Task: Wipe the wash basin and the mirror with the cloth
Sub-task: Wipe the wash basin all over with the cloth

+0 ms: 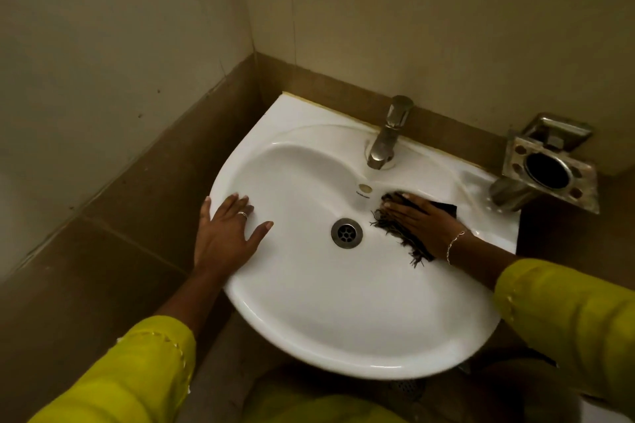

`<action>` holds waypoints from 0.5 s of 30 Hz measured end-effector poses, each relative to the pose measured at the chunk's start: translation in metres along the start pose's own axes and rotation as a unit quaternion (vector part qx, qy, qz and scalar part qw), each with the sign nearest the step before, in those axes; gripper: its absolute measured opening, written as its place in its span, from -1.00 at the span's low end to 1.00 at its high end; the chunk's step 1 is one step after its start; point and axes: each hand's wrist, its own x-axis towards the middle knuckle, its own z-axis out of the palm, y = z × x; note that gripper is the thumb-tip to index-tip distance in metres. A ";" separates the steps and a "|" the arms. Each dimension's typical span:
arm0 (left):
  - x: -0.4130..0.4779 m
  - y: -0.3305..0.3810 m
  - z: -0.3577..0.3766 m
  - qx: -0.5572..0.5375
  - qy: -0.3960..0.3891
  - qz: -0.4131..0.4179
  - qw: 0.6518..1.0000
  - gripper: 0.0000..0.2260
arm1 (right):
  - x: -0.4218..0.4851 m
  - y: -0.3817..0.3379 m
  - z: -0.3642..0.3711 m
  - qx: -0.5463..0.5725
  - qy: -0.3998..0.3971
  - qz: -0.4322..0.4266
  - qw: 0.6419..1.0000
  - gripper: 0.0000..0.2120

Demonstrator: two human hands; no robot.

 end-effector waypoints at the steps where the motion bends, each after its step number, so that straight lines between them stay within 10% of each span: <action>1: 0.000 0.000 0.000 -0.004 0.002 -0.002 1.000 -0.23 | 0.007 0.000 -0.004 -0.006 0.008 -0.001 1.000 -0.27; 15: 0.001 -0.001 0.000 -0.015 0.009 0.004 1.000 -0.25 | 0.007 -0.002 0.009 0.060 0.060 -0.108 0.990 -0.49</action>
